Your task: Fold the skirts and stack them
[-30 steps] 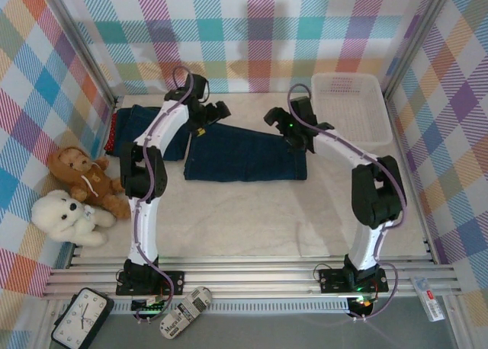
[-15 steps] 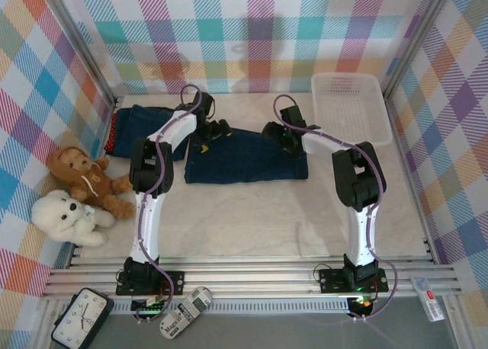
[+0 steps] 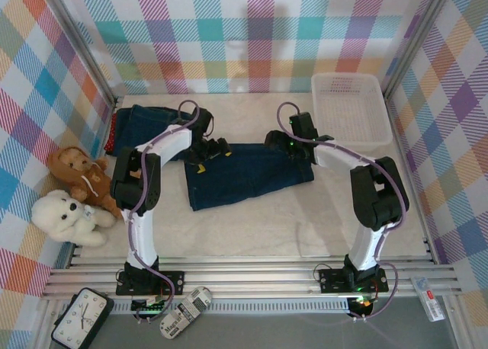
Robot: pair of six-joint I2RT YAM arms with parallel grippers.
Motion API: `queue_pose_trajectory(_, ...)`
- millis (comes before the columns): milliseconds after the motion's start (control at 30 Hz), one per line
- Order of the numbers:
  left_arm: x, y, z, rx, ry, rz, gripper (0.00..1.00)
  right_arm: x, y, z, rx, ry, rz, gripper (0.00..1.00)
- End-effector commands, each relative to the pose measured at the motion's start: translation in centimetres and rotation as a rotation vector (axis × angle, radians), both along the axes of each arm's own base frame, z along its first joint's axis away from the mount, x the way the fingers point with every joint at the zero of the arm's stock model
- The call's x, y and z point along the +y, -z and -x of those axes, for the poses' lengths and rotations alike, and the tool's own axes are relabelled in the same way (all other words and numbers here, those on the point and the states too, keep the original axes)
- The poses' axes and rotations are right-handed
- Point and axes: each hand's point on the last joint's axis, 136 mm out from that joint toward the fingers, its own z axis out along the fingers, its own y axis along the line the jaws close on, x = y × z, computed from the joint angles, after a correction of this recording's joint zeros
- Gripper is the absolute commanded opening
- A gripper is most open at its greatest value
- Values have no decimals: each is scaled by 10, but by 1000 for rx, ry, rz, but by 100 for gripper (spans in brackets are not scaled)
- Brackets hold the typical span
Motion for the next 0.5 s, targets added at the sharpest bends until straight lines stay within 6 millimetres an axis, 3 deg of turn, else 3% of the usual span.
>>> queue_pose_trajectory(0, 8, 3, -11, -21, -30, -57, 100, -31, 34, 2, 121, 130, 155, 99)
queue_pose_trajectory(100, 21, 37, -5, 54, -51, -119, 100, -26, 47, 2, 176, 118, 151, 99)
queue_pose_trajectory(167, 20, 44, -3, 74, -30, -106, 100, -23, 46, 4, 183, 111, 131, 99)
queue_pose_trajectory(233, 14, 32, -4, 43, 8, -89, 100, -19, 34, 7, 150, 89, 93, 99)
queue_pose_trajectory(367, 10, -13, -8, -53, 30, -84, 100, -12, 2, 17, 80, 38, 22, 99)
queue_pose_trajectory(467, 4, -41, -4, -103, 31, -71, 100, -5, -1, 29, 91, -9, -22, 99)
